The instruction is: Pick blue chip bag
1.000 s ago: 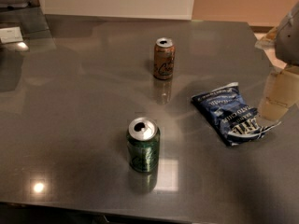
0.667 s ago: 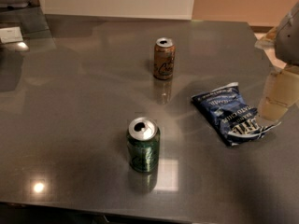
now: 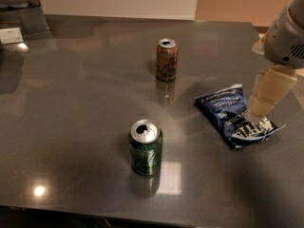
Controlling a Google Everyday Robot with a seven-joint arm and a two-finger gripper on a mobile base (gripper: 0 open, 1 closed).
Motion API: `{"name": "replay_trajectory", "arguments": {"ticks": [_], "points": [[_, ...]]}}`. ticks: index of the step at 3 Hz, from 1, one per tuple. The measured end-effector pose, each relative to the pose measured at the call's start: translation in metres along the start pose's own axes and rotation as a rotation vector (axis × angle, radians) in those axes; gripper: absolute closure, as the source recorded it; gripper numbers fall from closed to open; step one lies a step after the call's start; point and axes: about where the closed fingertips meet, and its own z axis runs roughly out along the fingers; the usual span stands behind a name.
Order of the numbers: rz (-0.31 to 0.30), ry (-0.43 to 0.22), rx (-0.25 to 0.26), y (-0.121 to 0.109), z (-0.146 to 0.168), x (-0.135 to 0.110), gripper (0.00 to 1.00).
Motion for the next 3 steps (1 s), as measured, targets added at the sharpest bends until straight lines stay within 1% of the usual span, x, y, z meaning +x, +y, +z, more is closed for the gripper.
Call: {"name": "replay_trajectory", "arguments": {"ticks": [1, 2, 3], "points": [[0.104, 0.019, 0.019, -0.004, 0.026, 0.004, 0.00], [0.212, 0.031, 0.036, -0.010, 0.061, 0.014, 0.00], [0.282, 0.045, 0.016, -0.011, 0.093, 0.024, 0.00]]}}
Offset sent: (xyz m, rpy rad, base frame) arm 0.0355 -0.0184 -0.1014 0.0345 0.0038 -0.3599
